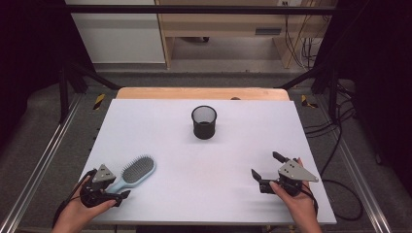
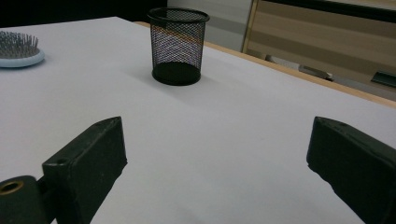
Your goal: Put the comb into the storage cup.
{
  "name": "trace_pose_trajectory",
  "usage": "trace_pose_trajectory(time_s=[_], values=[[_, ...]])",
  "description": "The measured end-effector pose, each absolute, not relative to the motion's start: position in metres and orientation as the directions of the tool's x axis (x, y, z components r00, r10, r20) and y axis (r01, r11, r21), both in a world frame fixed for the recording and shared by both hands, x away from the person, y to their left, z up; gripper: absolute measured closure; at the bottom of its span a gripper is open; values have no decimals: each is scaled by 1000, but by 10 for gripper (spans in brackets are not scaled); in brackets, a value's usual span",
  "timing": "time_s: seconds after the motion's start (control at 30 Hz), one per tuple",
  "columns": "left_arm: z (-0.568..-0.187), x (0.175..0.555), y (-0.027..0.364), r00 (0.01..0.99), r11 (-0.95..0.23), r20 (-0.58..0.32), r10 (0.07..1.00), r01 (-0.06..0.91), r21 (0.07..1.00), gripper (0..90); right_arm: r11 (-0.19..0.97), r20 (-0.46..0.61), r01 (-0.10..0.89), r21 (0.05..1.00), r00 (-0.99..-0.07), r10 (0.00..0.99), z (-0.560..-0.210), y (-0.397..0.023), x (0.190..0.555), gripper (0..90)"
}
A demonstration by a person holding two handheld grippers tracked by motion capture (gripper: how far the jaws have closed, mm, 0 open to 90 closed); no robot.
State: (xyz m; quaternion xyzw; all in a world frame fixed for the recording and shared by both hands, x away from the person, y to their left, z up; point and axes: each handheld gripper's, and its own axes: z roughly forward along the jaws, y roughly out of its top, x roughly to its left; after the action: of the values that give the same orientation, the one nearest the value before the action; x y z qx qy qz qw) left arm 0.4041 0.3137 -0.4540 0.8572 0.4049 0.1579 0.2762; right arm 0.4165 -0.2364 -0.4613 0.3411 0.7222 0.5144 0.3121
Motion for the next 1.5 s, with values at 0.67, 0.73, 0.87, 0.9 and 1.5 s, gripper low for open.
trace_pose_trajectory(time_s=[0.67, 0.73, 0.87, 0.9, 1.5], values=[[-459, 408, 321, 631, -522, 20, 775, 622, 583, 455, 243, -104, 170, 955, -575, 811, -462, -236, 417, 48], [-460, 409, 322, 631, -523, 19, 775, 625, 580, 467, 244, -104, 170, 955, -576, 811, -462, -236, 417, 48], [-461, 411, 322, 630, -522, 16, 776, 628, 577, 499, 243, -104, 171, 955, -575, 811, -462, -236, 417, 48], [-461, 411, 322, 632, -523, 14, 774, 627, 577, 512, 243, -104, 171, 955, -576, 811, -462, -236, 417, 48], [-461, 414, 322, 644, -550, 38, 764, 618, 562, 650, 245, -105, 171, 954, -576, 811, -462, -236, 417, 48]])
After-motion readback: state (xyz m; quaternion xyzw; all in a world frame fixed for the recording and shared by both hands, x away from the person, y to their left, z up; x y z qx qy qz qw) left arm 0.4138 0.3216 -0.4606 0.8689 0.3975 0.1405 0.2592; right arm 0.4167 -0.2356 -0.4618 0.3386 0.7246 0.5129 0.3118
